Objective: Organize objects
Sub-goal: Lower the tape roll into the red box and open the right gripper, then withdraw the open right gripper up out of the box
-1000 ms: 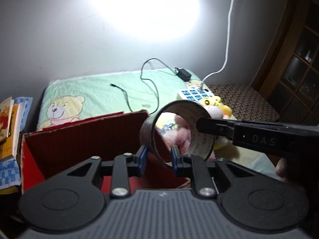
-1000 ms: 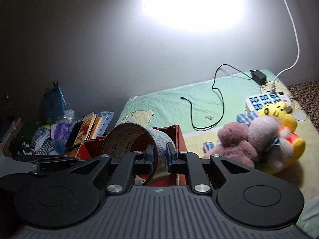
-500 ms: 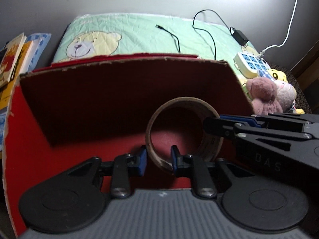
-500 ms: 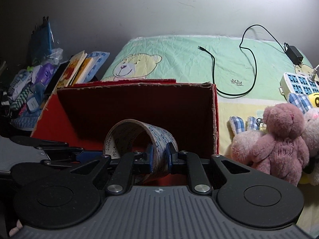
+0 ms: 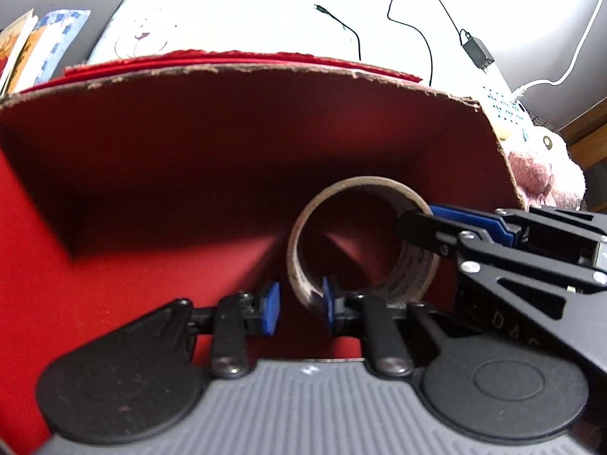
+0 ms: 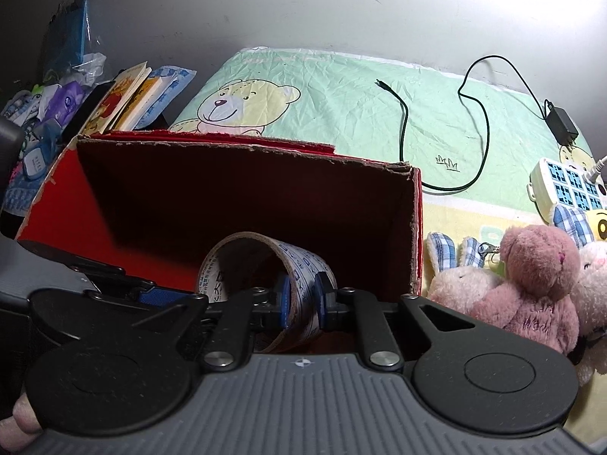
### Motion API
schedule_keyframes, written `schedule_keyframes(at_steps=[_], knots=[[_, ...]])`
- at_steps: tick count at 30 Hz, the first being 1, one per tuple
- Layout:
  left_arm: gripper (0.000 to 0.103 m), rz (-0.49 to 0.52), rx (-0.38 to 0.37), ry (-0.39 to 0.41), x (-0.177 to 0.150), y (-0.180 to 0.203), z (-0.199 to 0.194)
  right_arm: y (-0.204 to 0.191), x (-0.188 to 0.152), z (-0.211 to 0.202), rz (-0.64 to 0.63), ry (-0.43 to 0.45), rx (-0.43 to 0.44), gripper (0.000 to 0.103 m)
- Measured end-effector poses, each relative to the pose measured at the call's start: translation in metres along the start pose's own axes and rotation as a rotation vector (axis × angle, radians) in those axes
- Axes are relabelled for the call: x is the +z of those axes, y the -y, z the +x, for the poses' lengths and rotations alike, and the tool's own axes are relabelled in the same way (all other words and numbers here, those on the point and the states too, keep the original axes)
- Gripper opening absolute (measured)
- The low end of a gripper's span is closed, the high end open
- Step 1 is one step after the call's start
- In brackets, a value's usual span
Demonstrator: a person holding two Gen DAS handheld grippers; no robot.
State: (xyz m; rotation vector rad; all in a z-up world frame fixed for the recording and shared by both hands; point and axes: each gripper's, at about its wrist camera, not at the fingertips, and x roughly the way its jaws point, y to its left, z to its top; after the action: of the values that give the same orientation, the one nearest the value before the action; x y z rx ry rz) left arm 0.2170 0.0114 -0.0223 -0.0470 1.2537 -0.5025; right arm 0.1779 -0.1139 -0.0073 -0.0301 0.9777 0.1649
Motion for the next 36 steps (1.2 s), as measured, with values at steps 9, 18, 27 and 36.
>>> schedule_keyframes(at_steps=[9, 18, 27, 36], knots=[[0.035, 0.051, 0.033, 0.014, 0.001, 0.005, -0.001, 0.008, 0.005, -0.008, 0.04, 0.066, 0.001, 0.031], [0.046, 0.141, 0.134, 0.14, -0.02, -0.001, -0.035, 0.013, 0.0, -0.018, 0.138, 0.067, 0.134, 0.03], [0.047, 0.071, 0.337, 0.179, -0.028, -0.038, -0.05, -0.018, -0.009, -0.005, 0.132, -0.055, 0.315, 0.03], [0.049, 0.06, 0.364, 0.153, -0.016, -0.023, -0.029, -0.038, -0.011, 0.017, 0.051, -0.139, 0.251, 0.029]])
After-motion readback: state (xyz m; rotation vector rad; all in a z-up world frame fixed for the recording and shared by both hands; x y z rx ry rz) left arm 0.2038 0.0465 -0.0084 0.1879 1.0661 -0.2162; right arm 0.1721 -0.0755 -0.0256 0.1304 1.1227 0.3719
